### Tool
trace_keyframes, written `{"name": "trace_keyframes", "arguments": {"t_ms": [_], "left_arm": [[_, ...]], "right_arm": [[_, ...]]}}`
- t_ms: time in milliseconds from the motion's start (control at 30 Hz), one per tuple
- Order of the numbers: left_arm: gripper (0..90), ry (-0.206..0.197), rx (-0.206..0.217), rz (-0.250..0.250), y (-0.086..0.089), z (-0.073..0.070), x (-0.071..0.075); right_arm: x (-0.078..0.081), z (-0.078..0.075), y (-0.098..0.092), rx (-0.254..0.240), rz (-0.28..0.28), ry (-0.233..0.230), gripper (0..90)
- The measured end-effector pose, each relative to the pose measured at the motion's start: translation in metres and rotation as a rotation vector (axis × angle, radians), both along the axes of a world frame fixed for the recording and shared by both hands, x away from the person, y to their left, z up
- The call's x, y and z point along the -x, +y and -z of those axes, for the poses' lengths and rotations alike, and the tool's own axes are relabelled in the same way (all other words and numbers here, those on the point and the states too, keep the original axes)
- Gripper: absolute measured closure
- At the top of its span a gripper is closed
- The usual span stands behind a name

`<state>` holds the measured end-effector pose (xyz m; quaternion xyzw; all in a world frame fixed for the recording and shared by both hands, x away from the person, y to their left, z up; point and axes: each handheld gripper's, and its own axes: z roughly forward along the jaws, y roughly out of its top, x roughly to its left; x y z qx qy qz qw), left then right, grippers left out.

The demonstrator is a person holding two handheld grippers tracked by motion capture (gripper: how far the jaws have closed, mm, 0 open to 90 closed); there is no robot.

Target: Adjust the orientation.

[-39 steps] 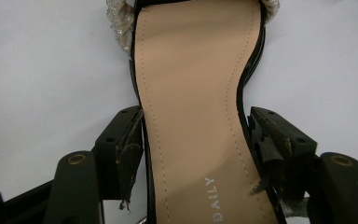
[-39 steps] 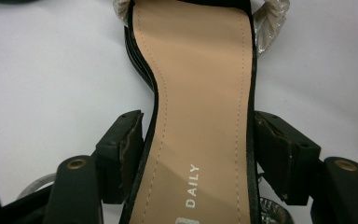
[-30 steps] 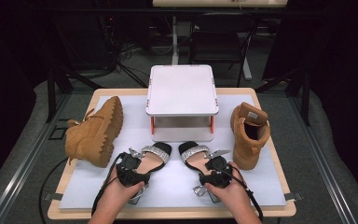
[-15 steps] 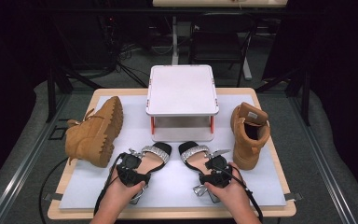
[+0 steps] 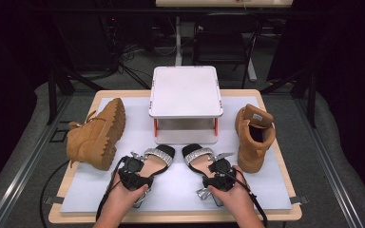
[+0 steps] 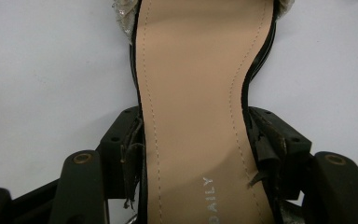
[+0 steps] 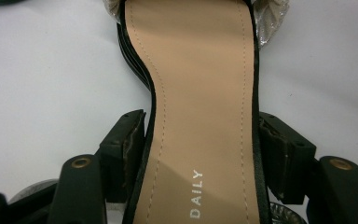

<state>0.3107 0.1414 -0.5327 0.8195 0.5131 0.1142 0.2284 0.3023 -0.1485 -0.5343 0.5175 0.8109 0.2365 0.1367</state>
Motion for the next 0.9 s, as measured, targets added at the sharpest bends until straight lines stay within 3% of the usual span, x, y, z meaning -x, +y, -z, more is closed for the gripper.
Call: {"name": "trace_keyframes", "arguments": {"t_ms": [233,900], "left_arm": [[40.0,-0.018,0.000,-0.005,0.0005,0.0004,0.0022],[41.0,-0.064,0.061,-0.033,0.0057,0.0048,0.0074]], "right_arm": [[0.0029,0.0012,0.0001,-0.013,0.015,-0.026,37.9],[0.0059,0.0027,-0.0041,-0.067,0.038,-0.049,38.6]]}}
